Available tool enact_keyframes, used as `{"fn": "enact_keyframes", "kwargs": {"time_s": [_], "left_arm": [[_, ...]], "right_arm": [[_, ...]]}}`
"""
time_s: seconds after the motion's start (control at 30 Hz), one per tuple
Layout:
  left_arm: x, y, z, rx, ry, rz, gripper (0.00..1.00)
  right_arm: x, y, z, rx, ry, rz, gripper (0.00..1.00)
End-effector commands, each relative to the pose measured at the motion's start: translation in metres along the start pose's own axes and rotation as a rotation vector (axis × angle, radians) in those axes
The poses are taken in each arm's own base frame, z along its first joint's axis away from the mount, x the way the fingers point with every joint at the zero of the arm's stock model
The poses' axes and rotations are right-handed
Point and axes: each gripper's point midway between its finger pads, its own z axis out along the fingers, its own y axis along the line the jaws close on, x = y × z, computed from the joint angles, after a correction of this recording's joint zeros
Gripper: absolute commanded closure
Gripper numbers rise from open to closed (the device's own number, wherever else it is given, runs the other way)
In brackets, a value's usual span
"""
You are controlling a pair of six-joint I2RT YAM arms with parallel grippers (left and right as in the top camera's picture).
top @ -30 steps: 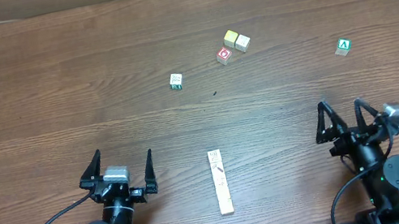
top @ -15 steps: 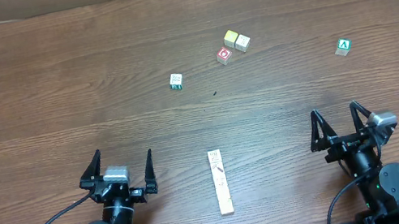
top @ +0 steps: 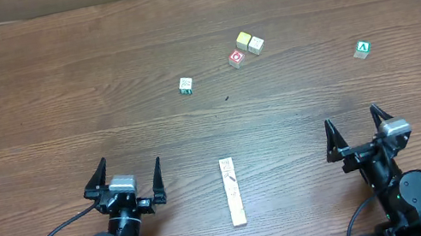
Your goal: Flip 5 blocks
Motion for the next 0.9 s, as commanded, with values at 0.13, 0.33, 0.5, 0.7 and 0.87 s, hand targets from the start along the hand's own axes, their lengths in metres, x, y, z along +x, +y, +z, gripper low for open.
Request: {"fn": "enact_keyframes", "kwargs": {"time_s": [0.13,0.33,0.5,0.7,0.87], "left_arm": [[-0.0002,-0.0013,-0.0004,0.009,-0.006,0.016,0.0],[-0.0002,-0.0013,-0.0004,0.009,-0.006,0.016,0.0],[-0.0002,-0.0013,-0.0004,0.009,-0.006,0.016,0.0],[-0.0002,-0.0013,-0.0004,0.009,-0.006,0.016,0.0],[-0.0002,-0.0013,-0.0004,0.009,-0.006,0.016,0.0]], "right_arm": [[-0.0008,0.001,-0.0003,-0.003,-0.009,-0.092,0.0],[-0.0008,0.0015,-0.0003,-0.006,-0.01,-0.116,0.0],[-0.0015,0.0016,-0.0003,-0.006,-0.012,-0.082,0.0],[-0.0015,0.0016,-0.0003,-0.006,-0.012,-0.082,0.0],[-0.0013,0.0015,-0.0003,-0.006,-0.011,-0.082,0.0]]}}
